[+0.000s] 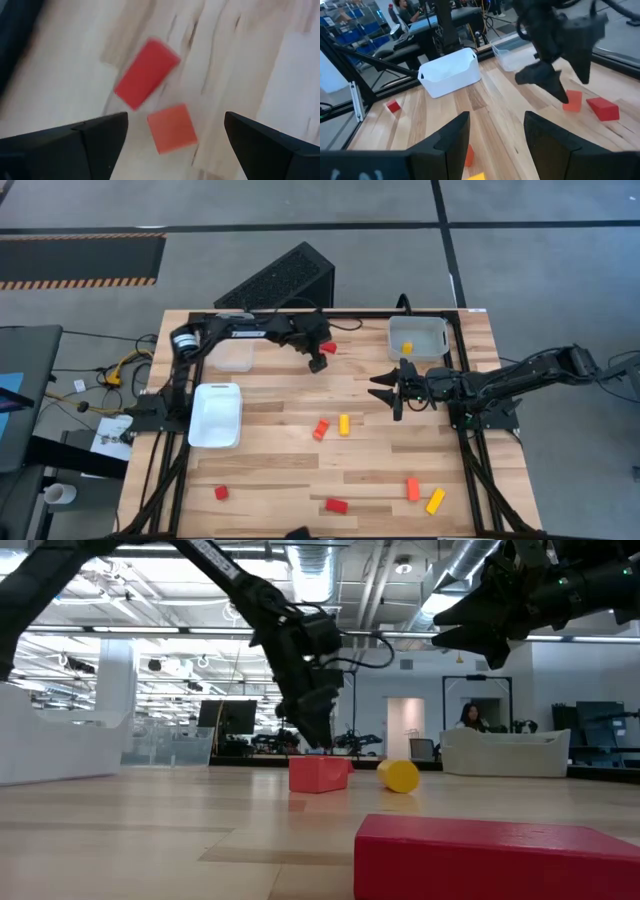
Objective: Sort & place blocks by color
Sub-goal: Put the top orange block into the white bin
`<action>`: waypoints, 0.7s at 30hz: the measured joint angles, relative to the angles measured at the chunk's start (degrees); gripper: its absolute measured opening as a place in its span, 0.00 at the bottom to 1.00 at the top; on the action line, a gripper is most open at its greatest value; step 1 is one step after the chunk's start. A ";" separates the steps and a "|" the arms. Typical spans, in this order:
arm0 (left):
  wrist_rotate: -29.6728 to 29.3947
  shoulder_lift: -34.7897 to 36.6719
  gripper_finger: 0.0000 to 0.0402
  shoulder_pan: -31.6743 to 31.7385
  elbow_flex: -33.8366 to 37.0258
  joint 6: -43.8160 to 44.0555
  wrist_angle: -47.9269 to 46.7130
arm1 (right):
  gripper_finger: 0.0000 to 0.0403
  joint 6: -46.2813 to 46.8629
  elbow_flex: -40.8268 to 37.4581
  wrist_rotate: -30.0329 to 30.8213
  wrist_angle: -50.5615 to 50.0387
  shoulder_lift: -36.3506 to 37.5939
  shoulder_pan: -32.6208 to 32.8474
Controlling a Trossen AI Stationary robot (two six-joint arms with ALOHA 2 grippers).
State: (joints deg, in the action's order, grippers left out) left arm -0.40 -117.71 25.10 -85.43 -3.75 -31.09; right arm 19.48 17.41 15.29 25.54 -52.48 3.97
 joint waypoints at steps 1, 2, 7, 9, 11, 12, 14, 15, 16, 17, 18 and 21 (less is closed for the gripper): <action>-0.23 -1.28 0.79 -0.02 -1.66 0.22 -2.40 | 0.52 0.04 0.00 -0.07 0.00 0.00 0.00; -0.24 -2.66 0.79 0.05 -3.26 0.44 -4.27 | 0.52 0.05 0.00 -0.11 -0.09 -0.01 0.00; -0.36 -8.01 0.79 0.28 -10.01 0.17 -11.32 | 0.52 0.07 0.00 -0.17 -0.31 -0.01 0.00; -0.47 -9.31 0.78 0.28 -11.33 -0.05 -13.50 | 0.52 0.07 0.00 -0.17 -0.51 0.00 0.00; -1.00 -9.83 0.76 0.26 -12.11 -0.09 -14.18 | 0.52 0.05 0.00 -0.17 -0.98 -0.01 0.00; -1.35 -9.79 0.74 0.24 -12.26 -0.09 -14.25 | 0.52 0.03 0.00 -0.17 -1.26 -0.01 0.00; -1.33 -9.77 0.70 0.26 -12.30 -0.11 -14.03 | 0.52 0.03 0.00 -0.17 -1.53 -0.01 0.00; -1.33 -9.77 0.67 0.28 -12.28 -0.11 -14.36 | 0.52 -0.01 0.00 -0.17 -1.75 -0.01 0.00; -1.33 -9.77 0.65 0.28 -12.28 -0.11 -14.50 | 0.52 -0.02 0.00 -0.18 -1.84 -0.01 0.00; -1.33 -9.77 0.62 0.28 -12.28 -0.11 -14.55 | 0.52 -0.01 0.00 -0.19 -1.78 -0.01 0.00; -1.33 -9.77 0.59 0.28 -12.28 -0.11 -14.60 | 0.52 -0.01 0.00 -0.18 -1.77 -0.01 0.00; -1.13 -9.77 0.50 0.28 -12.28 -0.11 -14.62 | 0.52 -0.01 0.00 -0.18 -1.79 -0.01 0.00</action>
State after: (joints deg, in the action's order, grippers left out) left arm -1.54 -127.48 25.39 -97.71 -3.86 -45.71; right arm 19.46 17.41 15.10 23.75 -52.49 3.97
